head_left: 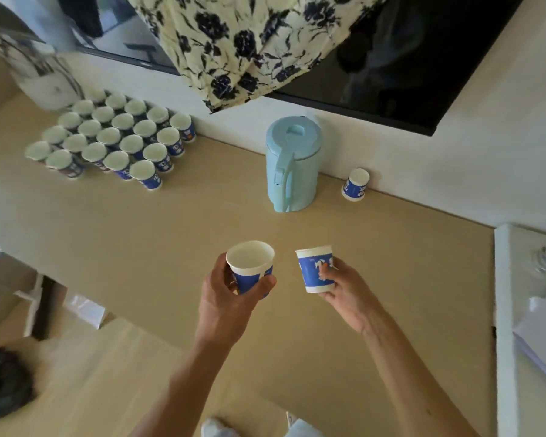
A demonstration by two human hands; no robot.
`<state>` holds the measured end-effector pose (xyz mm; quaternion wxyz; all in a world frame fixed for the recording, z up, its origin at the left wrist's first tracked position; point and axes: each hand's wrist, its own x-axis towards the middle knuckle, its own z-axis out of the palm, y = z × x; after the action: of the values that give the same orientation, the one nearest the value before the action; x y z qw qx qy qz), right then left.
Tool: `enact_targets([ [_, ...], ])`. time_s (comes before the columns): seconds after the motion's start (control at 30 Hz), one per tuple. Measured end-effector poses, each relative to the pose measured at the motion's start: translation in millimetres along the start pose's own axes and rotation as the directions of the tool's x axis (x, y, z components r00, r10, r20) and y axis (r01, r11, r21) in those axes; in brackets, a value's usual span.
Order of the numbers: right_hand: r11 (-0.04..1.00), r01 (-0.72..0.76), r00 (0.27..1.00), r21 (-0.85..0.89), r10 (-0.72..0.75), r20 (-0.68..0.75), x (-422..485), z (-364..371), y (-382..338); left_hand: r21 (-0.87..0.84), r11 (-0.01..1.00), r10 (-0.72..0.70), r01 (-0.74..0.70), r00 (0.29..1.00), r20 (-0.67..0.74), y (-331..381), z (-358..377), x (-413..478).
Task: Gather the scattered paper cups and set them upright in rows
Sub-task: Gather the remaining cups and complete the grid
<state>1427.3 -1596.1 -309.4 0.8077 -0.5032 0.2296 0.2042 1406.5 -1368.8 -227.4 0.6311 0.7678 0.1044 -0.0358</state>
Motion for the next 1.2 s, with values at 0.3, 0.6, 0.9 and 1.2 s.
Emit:
enact_targets([
  [0.3,0.990,0.136,0.972,-0.030,-0.127,0.200,-33,183,77,-0.104,0.991,0.061,-0.084,0.975,-0.212,-22,-167,-49],
  [0.6,0.984,0.176,0.959,0.009,-0.174,0.224,-17,322,122,-0.049,0.993,0.077,-0.109,0.898,-0.433,-36,-310,-56],
  [0.9,0.972,0.236,0.956,0.012,-0.234,0.179,73,407,119,-0.038,0.997,0.049,-0.072,0.900,-0.433,-37,-380,40],
  [1.2,0.955,0.293,0.953,-0.049,-0.288,0.093,157,468,98,0.032,0.999,0.035,-0.024,0.919,-0.394,-40,-427,166],
])
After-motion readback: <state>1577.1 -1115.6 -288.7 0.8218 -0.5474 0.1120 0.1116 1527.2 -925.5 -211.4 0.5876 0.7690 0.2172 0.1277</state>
